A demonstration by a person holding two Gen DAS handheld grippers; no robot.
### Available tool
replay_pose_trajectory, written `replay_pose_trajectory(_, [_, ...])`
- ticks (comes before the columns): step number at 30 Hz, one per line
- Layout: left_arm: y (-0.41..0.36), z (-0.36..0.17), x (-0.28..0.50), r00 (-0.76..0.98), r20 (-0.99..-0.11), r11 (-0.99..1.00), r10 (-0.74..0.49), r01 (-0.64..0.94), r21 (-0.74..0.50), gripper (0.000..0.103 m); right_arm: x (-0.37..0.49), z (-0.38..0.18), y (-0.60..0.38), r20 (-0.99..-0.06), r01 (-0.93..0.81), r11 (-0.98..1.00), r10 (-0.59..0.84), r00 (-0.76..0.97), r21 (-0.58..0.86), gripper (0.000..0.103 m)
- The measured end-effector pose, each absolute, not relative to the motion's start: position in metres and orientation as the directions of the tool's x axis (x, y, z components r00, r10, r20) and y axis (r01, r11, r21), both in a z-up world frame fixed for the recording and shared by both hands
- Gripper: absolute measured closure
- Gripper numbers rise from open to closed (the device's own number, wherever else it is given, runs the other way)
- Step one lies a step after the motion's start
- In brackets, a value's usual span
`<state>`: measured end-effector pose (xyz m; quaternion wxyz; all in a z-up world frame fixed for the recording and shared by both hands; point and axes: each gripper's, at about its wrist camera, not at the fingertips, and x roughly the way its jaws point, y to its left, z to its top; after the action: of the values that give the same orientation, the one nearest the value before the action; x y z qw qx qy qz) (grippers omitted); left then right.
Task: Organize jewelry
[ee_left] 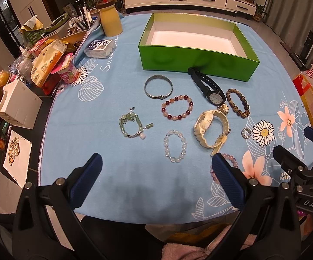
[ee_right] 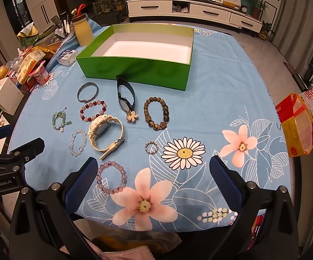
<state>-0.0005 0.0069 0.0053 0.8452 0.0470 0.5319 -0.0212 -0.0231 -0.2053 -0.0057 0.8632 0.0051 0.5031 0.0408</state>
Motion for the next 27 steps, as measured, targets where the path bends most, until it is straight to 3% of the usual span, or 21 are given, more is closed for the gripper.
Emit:
replay_pose_trajectory(22, [0.007,-0.001,0.000,0.424,-0.906,0.996,-0.005,0.080,0.032,0.002,-0.022,-0.010,-0.208,-0.871,-0.054,0.997,0.077,0.485,0.058,0.001])
replay_pose_trajectory(27, [0.017,-0.002,0.002,0.433,-0.894,0.993,-0.117,0.070,-0.096,0.002,-0.022,-0.008,-0.219,-0.846,-0.043,0.994,0.111,0.522,0.103,0.001])
